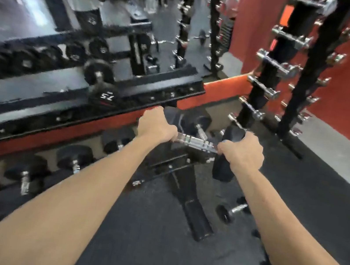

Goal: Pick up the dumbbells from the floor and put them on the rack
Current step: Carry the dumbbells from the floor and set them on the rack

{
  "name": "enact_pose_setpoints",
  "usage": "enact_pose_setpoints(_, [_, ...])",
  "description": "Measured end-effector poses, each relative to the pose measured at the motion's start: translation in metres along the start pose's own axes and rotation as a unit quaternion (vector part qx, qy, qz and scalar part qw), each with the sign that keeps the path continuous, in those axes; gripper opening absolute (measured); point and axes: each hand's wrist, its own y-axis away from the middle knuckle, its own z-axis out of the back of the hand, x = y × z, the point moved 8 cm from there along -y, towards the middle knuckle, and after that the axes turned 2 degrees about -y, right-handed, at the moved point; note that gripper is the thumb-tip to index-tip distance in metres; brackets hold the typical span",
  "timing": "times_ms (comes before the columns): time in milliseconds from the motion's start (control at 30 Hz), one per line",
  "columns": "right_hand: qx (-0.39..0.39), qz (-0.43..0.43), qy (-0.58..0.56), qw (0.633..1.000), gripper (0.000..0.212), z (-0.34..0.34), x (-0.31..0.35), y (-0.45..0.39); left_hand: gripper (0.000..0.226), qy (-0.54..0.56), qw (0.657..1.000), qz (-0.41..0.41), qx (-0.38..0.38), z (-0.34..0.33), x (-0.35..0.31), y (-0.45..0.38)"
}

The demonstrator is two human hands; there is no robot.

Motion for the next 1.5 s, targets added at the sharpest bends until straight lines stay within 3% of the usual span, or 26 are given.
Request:
enact_pose_setpoints(133, [0.081, 0.087, -0.008, 0.993, 0.039, -0.09, 0.107, 0.024, 0.074, 0.008, 0.995, 0.07, -0.071, 0.098, 0.087, -0.033])
enact_pose_setpoints(233, [0.143, 0.122, -0.023, 0.982, 0.048, -0.162, 0.17, 0.046, 0.065, -0.006, 0.987, 0.122, -0.107, 0.16, 0.149, -0.05])
enact_pose_setpoints(367, [0.211, 0.16, -0.026, 0.964, 0.062, -0.252, 0.238, 0.083, 0.075, -0.029, 0.969, 0.194, -0.152, 0.225, 0.226, -0.06])
enact_pose_setpoints(600, [0.31, 0.169, -0.019, 0.936, 0.068, -0.383, 0.302, 0.113, 0.042, -0.063, 0.943, 0.29, -0.154, 0.284, 0.321, -0.096])
enact_pose_setpoints(767, [0.344, 0.195, 0.0, 0.919, 0.056, -0.442, 0.354, 0.116, 0.048, -0.051, 0.93, 0.326, -0.164, 0.308, 0.366, -0.131])
enact_pose_setpoints(1000, [0.328, 0.283, 0.088, 0.897, 0.069, -0.514, 0.448, 0.111, 0.042, 0.053, 0.896, 0.384, -0.216, 0.309, 0.439, -0.178])
enact_pose_setpoints(1200, [0.329, 0.31, 0.164, 0.877, 0.072, -0.571, 0.504, 0.095, 0.039, 0.133, 0.871, 0.43, -0.198, 0.288, 0.483, -0.233])
enact_pose_setpoints(1367, [0.349, 0.36, 0.206, 0.841, 0.09, -0.625, 0.538, 0.08, 0.068, 0.171, 0.832, 0.493, -0.189, 0.26, 0.504, -0.257])
enact_pose_setpoints(1500, [0.388, 0.409, 0.223, 0.796, 0.091, -0.664, 0.554, 0.074, 0.069, 0.187, 0.789, 0.548, -0.204, 0.244, 0.504, -0.264])
